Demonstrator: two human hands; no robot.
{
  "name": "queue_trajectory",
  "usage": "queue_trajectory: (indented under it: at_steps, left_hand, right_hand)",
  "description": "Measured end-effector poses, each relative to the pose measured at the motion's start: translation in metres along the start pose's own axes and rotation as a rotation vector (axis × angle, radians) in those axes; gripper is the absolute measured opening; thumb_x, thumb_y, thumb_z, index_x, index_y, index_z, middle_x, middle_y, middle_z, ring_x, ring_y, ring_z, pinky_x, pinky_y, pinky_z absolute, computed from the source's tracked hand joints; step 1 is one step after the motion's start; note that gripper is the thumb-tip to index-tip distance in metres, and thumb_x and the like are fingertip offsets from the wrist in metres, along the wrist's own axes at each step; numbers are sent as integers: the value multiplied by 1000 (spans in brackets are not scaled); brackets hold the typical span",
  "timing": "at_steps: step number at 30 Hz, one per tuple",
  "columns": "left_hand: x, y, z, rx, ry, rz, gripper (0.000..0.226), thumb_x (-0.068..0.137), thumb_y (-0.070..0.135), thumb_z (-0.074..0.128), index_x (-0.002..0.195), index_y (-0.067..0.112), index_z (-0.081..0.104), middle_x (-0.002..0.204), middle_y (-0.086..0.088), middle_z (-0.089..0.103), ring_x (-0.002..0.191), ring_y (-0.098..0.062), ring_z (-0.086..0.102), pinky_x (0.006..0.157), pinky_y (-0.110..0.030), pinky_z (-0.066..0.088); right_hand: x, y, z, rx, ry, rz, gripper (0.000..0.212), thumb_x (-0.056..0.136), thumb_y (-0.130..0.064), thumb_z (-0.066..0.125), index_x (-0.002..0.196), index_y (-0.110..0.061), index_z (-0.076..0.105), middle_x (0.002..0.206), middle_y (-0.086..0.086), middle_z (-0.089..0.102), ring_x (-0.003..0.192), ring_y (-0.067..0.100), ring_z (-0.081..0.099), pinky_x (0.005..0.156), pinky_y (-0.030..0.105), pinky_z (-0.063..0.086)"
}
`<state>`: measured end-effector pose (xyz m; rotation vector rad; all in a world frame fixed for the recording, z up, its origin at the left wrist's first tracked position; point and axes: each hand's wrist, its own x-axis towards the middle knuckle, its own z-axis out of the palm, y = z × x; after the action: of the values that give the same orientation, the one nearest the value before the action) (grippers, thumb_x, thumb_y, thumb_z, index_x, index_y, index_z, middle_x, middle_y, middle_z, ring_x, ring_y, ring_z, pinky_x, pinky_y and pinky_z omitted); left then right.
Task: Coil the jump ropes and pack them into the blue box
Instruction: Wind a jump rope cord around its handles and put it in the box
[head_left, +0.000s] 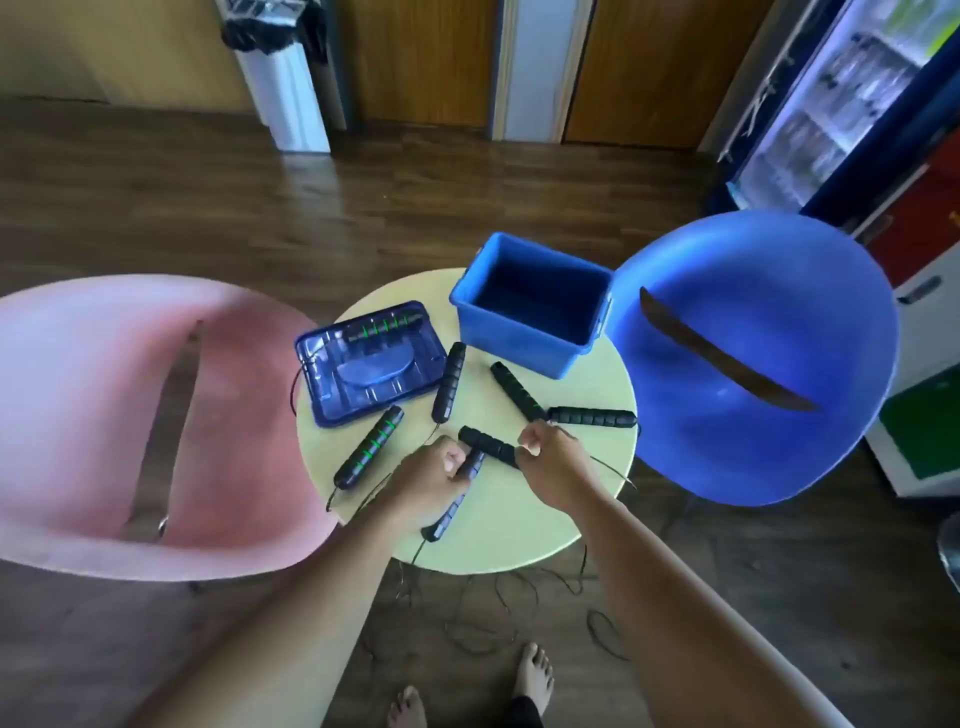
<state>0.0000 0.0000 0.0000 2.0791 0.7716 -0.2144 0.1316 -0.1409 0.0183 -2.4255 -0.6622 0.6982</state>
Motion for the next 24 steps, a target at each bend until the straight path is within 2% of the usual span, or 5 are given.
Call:
queue_trajectory:
  at_steps: [5, 8, 14, 20, 24]
  left_hand:
    - [17, -21, 39, 176, -21, -74, 19, 93, 25, 60, 110, 31, 55, 103, 1, 58, 67, -14, 59, 53, -24, 40]
    - [25, -30, 56, 271, -52, -109, 30, 93, 25, 58, 122, 34, 59, 122, -3, 52, 90, -20, 62, 72, -27, 46]
    - [36, -41, 67, 393, -59, -133, 37, 95, 16, 51, 125, 37, 60, 125, -3, 46, 110, -24, 57, 86, -32, 47]
    - [40, -40, 62, 372, -89, -111, 32, 97, 16, 52, 121, 34, 62, 116, -4, 46, 80, -17, 53, 72, -28, 41]
    - [32, -27, 51, 317, -77, -31, 38, 91, 14, 61, 124, 32, 62, 103, -1, 47, 87, -18, 58, 78, -31, 47]
  right_hand:
    - [25, 36, 23, -209, -167, -10, 45, 96, -26, 50, 140, -23, 45, 136, 6, 49, 120, 28, 51, 94, 37, 47]
    - [40, 55, 32, -313, -232, -34, 55, 98, -23, 49, 150, -23, 32, 146, 6, 39, 128, 29, 44, 100, 41, 44]
    - [52, 77, 46, -332, -222, -38, 51, 96, -13, 51, 142, -25, 32, 133, 8, 45, 114, 29, 48, 83, 38, 44]
    - [54, 82, 47, -163, -226, 19, 49, 94, -4, 50, 138, -25, 40, 125, 6, 50, 94, 28, 54, 72, 36, 45]
    - [46, 78, 39, 63, -329, 126, 44, 99, -17, 49, 141, -22, 39, 131, 3, 58, 99, 25, 60, 77, 33, 48]
